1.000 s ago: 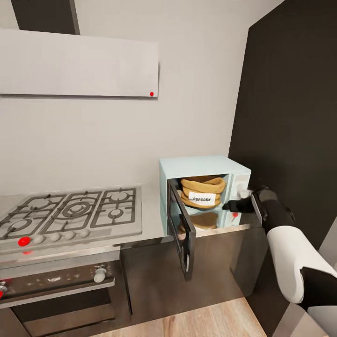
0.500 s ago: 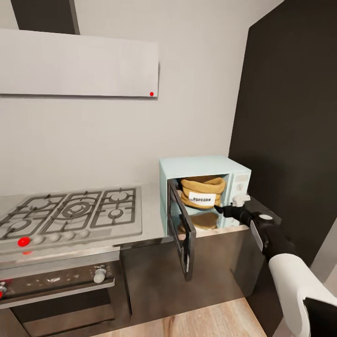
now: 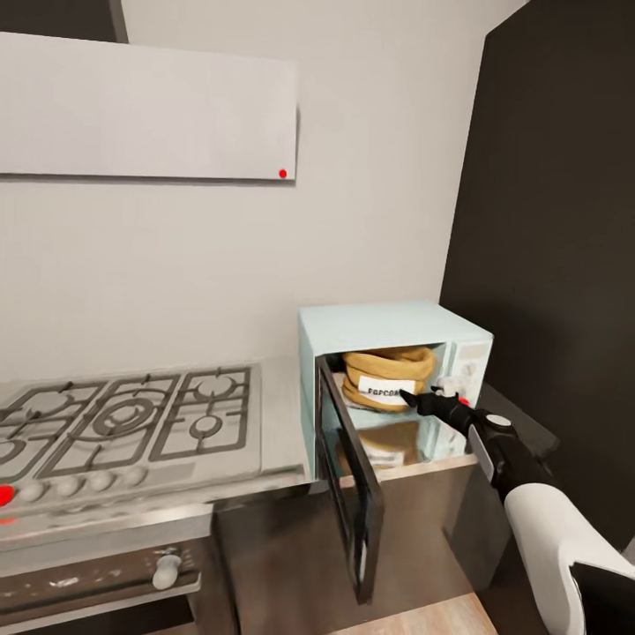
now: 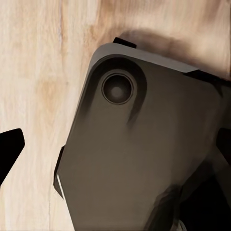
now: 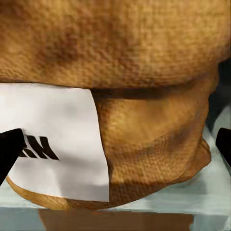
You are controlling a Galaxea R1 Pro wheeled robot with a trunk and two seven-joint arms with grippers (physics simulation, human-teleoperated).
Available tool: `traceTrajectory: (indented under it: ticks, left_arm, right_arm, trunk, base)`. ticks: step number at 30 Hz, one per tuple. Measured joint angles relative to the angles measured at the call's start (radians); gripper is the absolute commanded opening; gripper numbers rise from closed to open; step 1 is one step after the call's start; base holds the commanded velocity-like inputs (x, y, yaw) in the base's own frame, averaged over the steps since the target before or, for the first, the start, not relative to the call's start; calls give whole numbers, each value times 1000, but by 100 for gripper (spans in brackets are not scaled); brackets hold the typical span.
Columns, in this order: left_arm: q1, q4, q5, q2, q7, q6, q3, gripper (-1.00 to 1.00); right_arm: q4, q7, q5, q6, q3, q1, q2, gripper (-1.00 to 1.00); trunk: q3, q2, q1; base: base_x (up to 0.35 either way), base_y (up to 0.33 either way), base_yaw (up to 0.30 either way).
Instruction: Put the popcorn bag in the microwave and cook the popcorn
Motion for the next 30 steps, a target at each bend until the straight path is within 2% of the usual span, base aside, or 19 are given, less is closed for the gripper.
traceTrajectory:
  ticks: [3, 9, 13, 15, 21, 30]
  left_arm:
    - [0, 0, 0, -1, 0, 0, 0, 100]
    - [0, -1, -1, 0, 0, 0, 1, 100]
    - [0, -1, -1, 0, -3, -1, 1, 100]
    - [0, -2, -1, -1, -2, -1, 1, 100]
    - [0, -2, 2, -4, 3, -1, 4, 100]
    - [0, 1, 3, -6, 3, -2, 4, 100]
  right_arm:
    - [6, 1, 1, -1, 1, 0, 5, 100]
    - [9, 2, 3, -1, 2, 0, 40, 100]
    - [10, 6, 3, -1, 2, 0, 45, 100]
    - [9, 18, 6, 0, 2, 0, 50, 100]
    - [8, 83, 20, 10, 3, 1, 37, 100]
    - [9, 83, 30, 24, 2, 2, 35, 100]
  trunk:
    - [0, 0, 0]
    - [0, 0, 0]
    - [0, 0, 0]
    - [0, 0, 1]
    - [0, 0, 1]
    - [0, 0, 1]
  base:
    - [252, 0, 0]
    - [223, 0, 0]
    - [27, 0, 0]
    - [-207, 0, 0]
    - [-330, 0, 0]
    - [-346, 0, 0]
